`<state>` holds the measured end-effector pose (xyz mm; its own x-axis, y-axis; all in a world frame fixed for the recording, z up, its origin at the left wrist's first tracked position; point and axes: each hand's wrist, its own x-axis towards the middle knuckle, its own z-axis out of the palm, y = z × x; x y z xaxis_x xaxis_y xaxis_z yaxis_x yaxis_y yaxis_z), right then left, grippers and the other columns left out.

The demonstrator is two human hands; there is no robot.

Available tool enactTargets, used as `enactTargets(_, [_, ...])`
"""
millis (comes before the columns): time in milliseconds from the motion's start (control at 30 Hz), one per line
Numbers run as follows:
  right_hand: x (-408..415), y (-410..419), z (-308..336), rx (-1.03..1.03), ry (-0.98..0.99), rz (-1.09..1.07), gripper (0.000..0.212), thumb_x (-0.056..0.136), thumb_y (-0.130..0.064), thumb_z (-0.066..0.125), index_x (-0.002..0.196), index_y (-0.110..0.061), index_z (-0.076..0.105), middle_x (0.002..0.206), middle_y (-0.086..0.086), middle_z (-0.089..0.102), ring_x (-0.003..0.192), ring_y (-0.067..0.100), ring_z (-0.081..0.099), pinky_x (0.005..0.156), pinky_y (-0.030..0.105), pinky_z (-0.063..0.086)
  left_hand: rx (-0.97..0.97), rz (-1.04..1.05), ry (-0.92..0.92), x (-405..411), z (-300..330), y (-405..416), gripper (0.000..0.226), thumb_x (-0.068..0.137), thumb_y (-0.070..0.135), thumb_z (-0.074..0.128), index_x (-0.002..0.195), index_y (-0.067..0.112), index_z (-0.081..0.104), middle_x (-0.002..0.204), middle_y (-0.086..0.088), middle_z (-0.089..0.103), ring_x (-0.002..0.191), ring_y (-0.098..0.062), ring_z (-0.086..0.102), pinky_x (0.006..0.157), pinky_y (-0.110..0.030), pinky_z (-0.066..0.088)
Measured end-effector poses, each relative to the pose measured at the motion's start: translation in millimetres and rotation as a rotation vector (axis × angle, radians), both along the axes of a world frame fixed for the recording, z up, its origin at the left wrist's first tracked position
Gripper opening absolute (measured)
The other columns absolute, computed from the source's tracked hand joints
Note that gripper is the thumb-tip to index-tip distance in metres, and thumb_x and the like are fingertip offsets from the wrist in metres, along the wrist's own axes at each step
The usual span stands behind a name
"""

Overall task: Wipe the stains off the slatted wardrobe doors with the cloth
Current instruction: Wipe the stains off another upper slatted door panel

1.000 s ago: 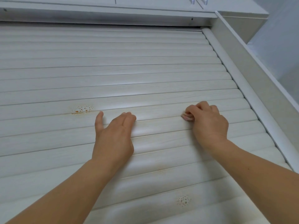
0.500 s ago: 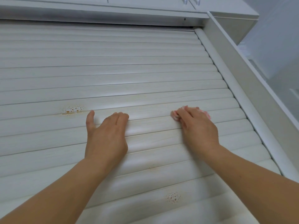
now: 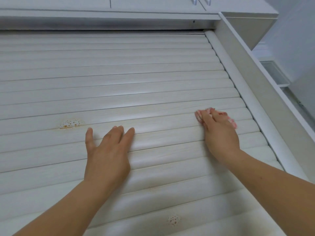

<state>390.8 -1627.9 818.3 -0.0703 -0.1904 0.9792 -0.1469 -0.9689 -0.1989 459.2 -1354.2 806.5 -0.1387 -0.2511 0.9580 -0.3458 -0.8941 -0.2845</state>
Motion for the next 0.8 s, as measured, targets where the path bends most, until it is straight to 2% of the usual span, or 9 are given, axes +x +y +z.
enactTargets(133, [3.7,4.5,23.6,-0.006,0.008,0.037,0.041,0.088,-0.004,0.042,0.124,-0.024,0.048,0.136,0.01,0.045,0.12,0.037,0.039,0.093,0.049,0.038,0.0,0.007,-0.033,-1.8,-0.3,1.4,0.065,0.055,-0.002,0.052,0.117,0.016,0.062,0.113,-0.007,0.064,0.104,-0.02,0.065,0.102,-0.05,0.011])
enactTargets(233, [7.3,15.1,8.4,-0.121,-0.015,0.043,0.042,0.087,-0.006,0.042,0.124,-0.021,0.053,0.134,0.011,0.049,0.119,0.037,0.044,0.09,0.045,0.04,0.006,0.034,0.051,-9.2,0.6,1.8,0.066,0.059,0.001,0.045,0.121,0.017,0.06,0.12,-0.006,0.062,0.11,-0.019,0.061,0.104,-0.049,0.007])
enactTargets(333, [8.6,30.3,-20.3,-0.316,-0.008,0.026,0.048,0.081,-0.006,0.036,0.122,-0.015,0.058,0.123,0.015,0.057,0.109,0.038,0.054,0.086,0.042,0.044,0.017,0.03,0.189,-26.3,-1.6,1.3,0.072,0.076,0.005,0.026,0.144,0.026,0.03,0.15,0.001,0.031,0.139,-0.011,0.028,0.108,-0.049,-0.015])
enactTargets(400, [11.2,44.3,-26.5,-0.419,0.0,0.021,0.052,0.075,-0.006,0.032,0.119,-0.011,0.06,0.117,0.017,0.06,0.103,0.038,0.057,0.089,0.043,0.039,0.029,0.055,0.245,-33.8,-1.6,3.5,0.07,0.085,0.005,0.028,0.148,0.03,0.012,0.155,0.005,0.012,0.143,-0.007,0.01,0.109,-0.052,-0.018])
enactTargets(533, [17.9,72.1,-16.5,-0.402,0.027,0.082,0.052,0.073,-0.008,0.029,0.115,-0.011,0.06,0.115,0.017,0.06,0.103,0.039,0.057,0.08,0.045,0.046,0.037,0.076,0.24,-41.0,-5.9,11.1,0.071,0.087,0.004,0.032,0.148,0.029,0.007,0.156,0.007,0.008,0.143,-0.007,0.005,0.108,-0.052,-0.019])
enactTargets(600, [26.2,88.0,-9.8,-0.404,0.045,0.091,0.054,0.073,-0.009,0.026,0.116,-0.011,0.059,0.119,0.018,0.059,0.106,0.041,0.056,0.079,0.049,0.048,0.054,0.077,0.215,-39.6,-9.9,22.4,0.07,0.086,0.003,0.033,0.148,0.029,0.01,0.156,0.007,0.01,0.143,-0.007,0.007,0.108,-0.049,-0.02])
enactTargets(667, [34.0,107.2,-3.2,-0.397,0.063,0.086,0.055,0.075,-0.011,0.025,0.119,-0.013,0.058,0.124,0.018,0.057,0.111,0.042,0.053,0.083,0.052,0.046,0.059,0.05,0.145,-32.5,-13.6,39.6,0.068,0.081,0.001,0.035,0.144,0.026,0.027,0.152,0.004,0.026,0.139,-0.01,0.024,0.108,-0.046,-0.016])
enactTargets(733, [41.8,128.1,2.0,-0.372,0.06,0.083,0.057,0.075,-0.014,0.024,0.121,-0.014,0.058,0.127,0.016,0.056,0.114,0.042,0.052,0.087,0.053,0.045,0.052,0.055,0.091,-23.5,-15.9,59.2,0.064,0.068,0.0,0.032,0.125,0.021,0.053,0.129,-0.002,0.054,0.117,-0.019,0.054,0.108,-0.046,0.002])
enactTargets(800, [47.8,151.1,5.6,-0.345,0.031,0.082,0.058,0.074,-0.014,0.024,0.121,-0.013,0.058,0.125,0.015,0.059,0.112,0.041,0.054,0.086,0.052,0.043,0.04,0.046,0.043,-11.8,-15.6,81.6,0.061,0.061,0.005,0.024,0.109,0.019,0.059,0.11,-0.003,0.063,0.097,-0.022,0.064,0.103,-0.047,0.016])
